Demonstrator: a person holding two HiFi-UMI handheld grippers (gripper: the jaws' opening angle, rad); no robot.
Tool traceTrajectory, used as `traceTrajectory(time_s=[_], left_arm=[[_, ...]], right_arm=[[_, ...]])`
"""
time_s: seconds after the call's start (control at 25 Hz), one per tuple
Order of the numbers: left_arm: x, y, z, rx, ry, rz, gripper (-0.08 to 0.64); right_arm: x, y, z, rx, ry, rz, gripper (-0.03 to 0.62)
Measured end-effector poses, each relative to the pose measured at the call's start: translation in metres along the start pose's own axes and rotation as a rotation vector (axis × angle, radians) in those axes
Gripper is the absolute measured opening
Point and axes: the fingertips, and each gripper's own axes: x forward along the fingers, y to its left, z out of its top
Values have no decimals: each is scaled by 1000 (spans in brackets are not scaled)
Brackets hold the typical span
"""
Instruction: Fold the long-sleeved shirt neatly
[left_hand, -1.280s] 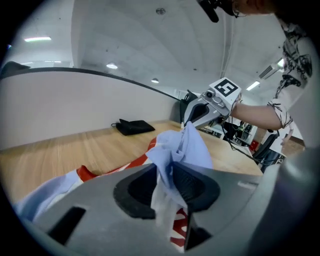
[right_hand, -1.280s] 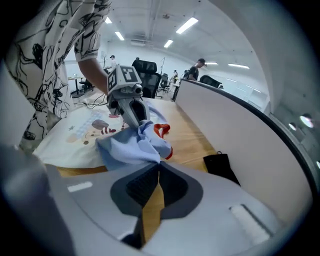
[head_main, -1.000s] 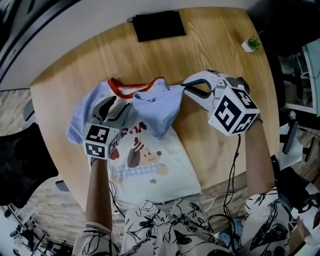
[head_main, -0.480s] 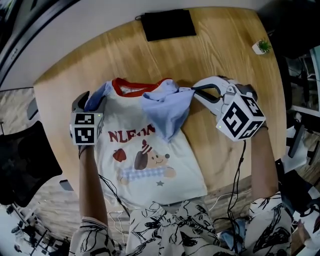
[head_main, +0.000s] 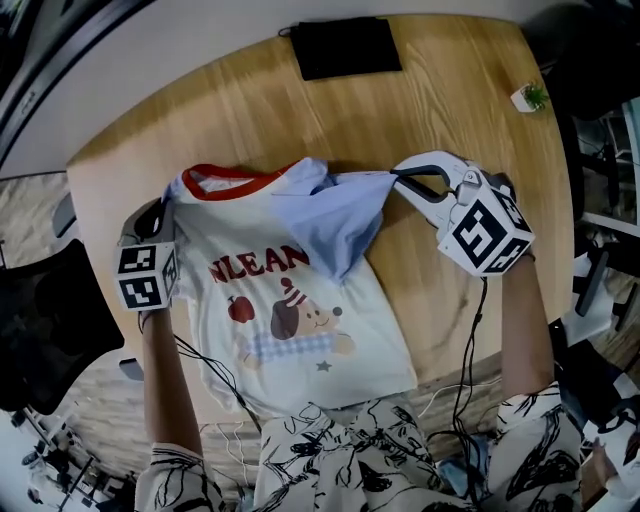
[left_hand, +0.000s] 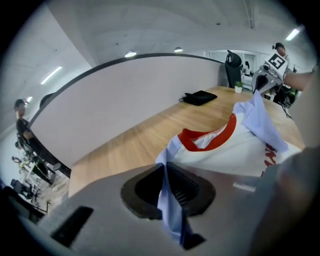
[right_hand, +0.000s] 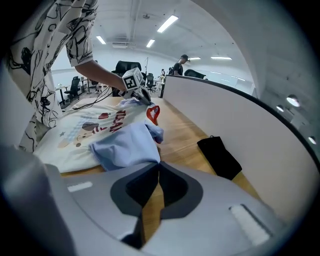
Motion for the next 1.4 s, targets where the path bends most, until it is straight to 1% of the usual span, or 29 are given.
traceTrajectory(time_s=[0.12,0.2,0.32,0.48,0.6,0.72,0.84,0.92,1.0,1.04,1.08,1.12,1.2,1.32,1.4], left_arm=[[-13,30,-9,-2,9,70,28],[-17,44,-18,-11,25,97,29],[-17,49,-27,-13,33,104,28],[-11,47,-29,-9,32,106,28],[-6,46,-29,-2,32,105,28],[-3,43,-29,9,34,103,28],[-1,40,-27,23,29,106,28],[0,38,-27,31,24,105,29],[0,36,-24,34,13,100,40],[-2,34,-21,40,5,98,74],[-6,31,-16,50,-8,96,129],[-12,27,-9,65,-24,90,170],[-25,7,6,95,-65,47,213],[-33,-50,21,109,-117,-99,236],[-28,-91,21,106,-122,-188,236]], right_arm=[[-4,-8,-2,25,-1,-14,17],[-10,-14,-5,41,1,-26,17],[-24,-26,-10,78,-5,-58,17],[-56,-48,-18,124,-4,-127,17],[-89,-67,-18,137,-13,-192,17],[-120,-77,-16,125,1,-239,18],[-130,-75,-13,95,40,-240,17],[-123,-70,-13,71,72,-224,18],[-110,-63,-12,66,84,-200,18],[-102,-58,-11,66,82,-187,18],[-93,-53,-9,66,76,-171,18],[-83,-47,-6,69,68,-151,18],[-60,-32,-3,73,59,-99,18],[-23,-7,-7,55,84,-18,18],[1,9,-14,47,104,29,20]])
